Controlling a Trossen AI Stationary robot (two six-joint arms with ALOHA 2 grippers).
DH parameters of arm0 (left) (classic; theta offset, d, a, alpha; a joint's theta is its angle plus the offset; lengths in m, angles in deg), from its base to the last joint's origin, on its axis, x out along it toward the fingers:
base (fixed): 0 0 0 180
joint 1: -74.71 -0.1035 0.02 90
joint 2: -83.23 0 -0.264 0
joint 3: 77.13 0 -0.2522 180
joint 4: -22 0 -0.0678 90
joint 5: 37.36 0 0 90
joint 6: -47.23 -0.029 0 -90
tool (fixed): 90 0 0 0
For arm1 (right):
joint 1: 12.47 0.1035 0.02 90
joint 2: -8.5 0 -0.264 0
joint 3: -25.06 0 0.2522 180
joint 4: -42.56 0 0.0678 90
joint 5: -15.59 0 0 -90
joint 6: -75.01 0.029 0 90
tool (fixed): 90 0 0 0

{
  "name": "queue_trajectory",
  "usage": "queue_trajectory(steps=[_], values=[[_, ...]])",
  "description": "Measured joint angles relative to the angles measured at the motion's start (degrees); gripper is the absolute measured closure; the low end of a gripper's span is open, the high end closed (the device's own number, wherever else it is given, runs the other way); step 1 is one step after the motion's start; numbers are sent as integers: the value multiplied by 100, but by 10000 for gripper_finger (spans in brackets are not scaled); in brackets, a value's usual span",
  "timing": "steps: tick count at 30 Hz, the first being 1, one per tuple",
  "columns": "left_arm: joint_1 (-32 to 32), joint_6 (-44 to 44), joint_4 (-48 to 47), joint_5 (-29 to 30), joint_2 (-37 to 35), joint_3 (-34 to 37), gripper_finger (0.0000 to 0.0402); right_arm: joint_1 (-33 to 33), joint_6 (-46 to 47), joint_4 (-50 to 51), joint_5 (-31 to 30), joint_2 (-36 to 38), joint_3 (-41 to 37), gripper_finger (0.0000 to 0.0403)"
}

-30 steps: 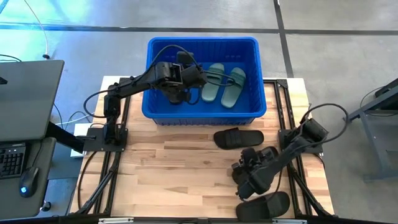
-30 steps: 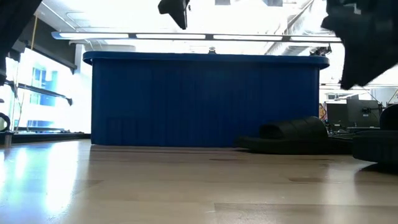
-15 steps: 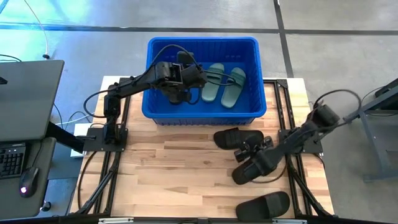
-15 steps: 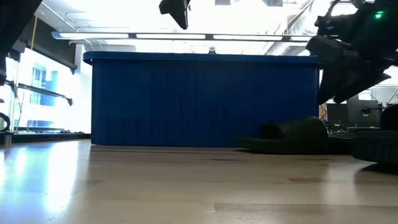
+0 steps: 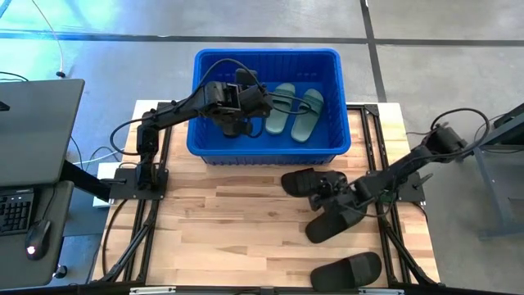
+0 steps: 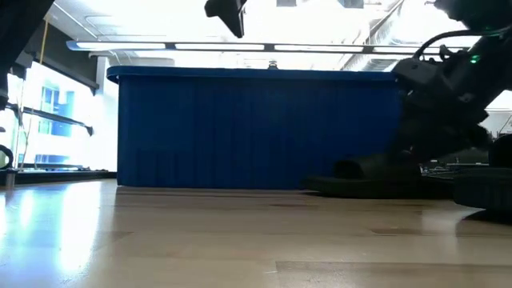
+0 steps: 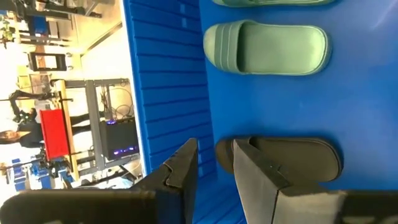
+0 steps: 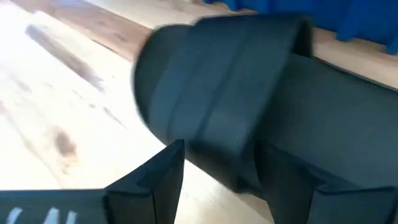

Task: Pick and place slides into bin
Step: Put the black slide into the blue bin

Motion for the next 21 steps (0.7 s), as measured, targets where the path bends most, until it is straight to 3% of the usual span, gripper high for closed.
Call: queue_trajectory(steps=[9, 13, 18, 21], values=[[-1, 0, 24, 0, 2, 0, 311, -372, -798, -1206, 345, -324, -159, 238], [0, -4, -6, 0, 4, 0, 311, -397, -935, -1769, 324, -437, -159, 286], [0, -139, -62, -16, 4, 2, 311, -312, -1280, -2895, 98, -422, -152, 384], [0, -151, -60, -24, 4, 2, 311, -191, -1716, -3827, -95, -415, -150, 388]])
